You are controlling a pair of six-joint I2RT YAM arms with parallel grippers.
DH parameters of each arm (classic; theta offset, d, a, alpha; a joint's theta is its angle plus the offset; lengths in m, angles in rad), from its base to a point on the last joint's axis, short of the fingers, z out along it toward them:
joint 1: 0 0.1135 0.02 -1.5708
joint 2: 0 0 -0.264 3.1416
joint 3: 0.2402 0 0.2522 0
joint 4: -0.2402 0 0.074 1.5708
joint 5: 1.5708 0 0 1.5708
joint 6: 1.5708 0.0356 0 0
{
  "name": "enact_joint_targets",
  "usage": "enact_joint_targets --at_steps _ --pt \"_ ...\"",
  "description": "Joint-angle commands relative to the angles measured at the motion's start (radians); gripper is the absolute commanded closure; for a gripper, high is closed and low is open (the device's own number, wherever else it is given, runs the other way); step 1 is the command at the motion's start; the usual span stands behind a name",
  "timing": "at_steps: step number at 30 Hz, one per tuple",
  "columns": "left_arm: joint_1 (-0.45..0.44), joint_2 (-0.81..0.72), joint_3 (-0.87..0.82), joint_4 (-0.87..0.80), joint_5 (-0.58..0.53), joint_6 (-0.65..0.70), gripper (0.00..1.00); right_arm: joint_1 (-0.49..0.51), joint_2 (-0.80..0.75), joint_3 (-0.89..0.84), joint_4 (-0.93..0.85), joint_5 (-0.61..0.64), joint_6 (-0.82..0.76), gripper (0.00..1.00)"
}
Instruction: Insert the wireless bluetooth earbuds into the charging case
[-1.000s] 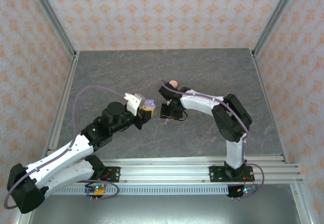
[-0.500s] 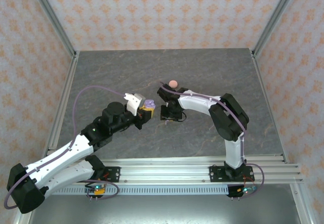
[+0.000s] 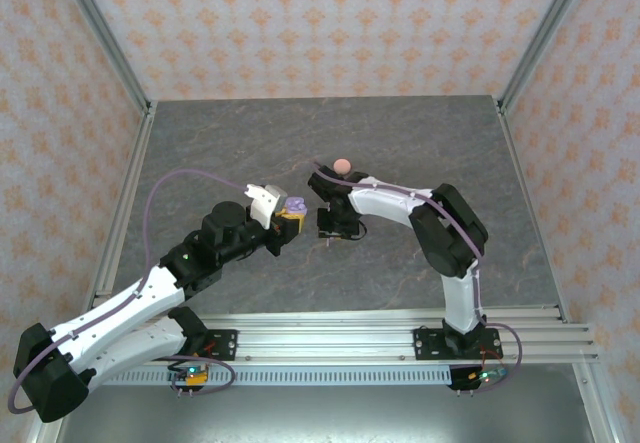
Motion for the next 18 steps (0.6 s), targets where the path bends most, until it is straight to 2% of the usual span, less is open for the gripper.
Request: enact_joint_targets --at_steps 1,8,18 --pt "-0.009 -0.011 0.013 0.003 -0.009 -0.004 0.96 0.021 0.058 0.012 0.011 -0.012 0.006 0.69" --pt "-0.008 -0.012 0.013 0.003 -0.009 -0.004 0.96 0.025 0.077 0.02 0.017 -0.026 0.0 0.7" --pt "-0.009 -0.012 0.016 -0.003 -0.009 -0.002 0.96 0.025 0.071 0.013 0.03 -0.003 -0.002 0.78"
